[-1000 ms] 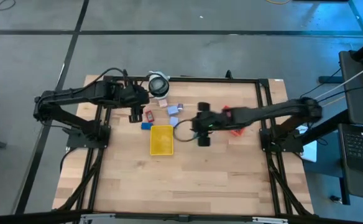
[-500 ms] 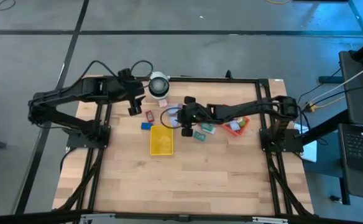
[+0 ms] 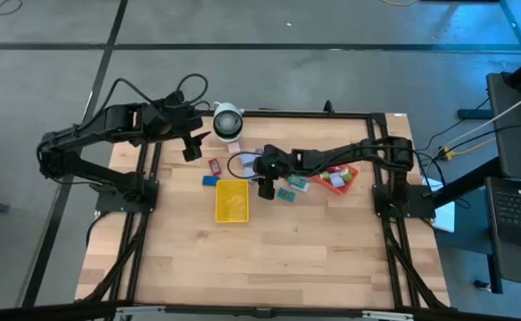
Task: Pick & Place Office items
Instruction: Put the bottom blue charger adapter into the orange basket
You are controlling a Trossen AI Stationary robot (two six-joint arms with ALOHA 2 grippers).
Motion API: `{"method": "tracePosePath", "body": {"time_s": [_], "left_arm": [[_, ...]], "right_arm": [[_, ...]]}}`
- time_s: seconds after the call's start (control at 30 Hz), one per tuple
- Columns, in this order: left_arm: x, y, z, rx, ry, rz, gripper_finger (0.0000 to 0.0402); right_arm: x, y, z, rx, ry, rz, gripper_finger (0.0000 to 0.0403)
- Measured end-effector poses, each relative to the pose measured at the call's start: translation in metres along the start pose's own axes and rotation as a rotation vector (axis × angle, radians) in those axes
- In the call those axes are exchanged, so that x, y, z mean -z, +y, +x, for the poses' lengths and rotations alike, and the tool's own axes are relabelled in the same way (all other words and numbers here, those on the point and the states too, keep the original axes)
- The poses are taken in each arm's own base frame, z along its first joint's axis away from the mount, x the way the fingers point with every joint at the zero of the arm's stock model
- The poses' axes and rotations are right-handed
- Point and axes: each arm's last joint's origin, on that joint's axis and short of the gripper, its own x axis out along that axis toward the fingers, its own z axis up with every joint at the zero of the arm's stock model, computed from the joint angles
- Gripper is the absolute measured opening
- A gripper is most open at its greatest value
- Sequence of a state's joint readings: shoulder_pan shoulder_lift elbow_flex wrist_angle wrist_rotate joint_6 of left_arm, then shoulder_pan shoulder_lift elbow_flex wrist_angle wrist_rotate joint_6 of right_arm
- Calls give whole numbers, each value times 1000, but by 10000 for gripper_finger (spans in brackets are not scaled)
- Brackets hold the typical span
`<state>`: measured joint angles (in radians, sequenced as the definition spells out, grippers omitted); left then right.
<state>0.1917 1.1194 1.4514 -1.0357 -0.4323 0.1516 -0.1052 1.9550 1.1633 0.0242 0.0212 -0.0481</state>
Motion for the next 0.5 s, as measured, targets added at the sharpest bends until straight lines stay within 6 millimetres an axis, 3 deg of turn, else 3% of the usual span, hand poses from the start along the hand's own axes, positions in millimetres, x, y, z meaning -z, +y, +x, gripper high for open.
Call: {"method": "tracePosePath", "body": {"time_s": [0.5], "left_arm": [[-14, 3, -5, 43, -38, -21, 251]], "right_arm": [[-5, -11, 2, 142, -71, 148, 193]]}}
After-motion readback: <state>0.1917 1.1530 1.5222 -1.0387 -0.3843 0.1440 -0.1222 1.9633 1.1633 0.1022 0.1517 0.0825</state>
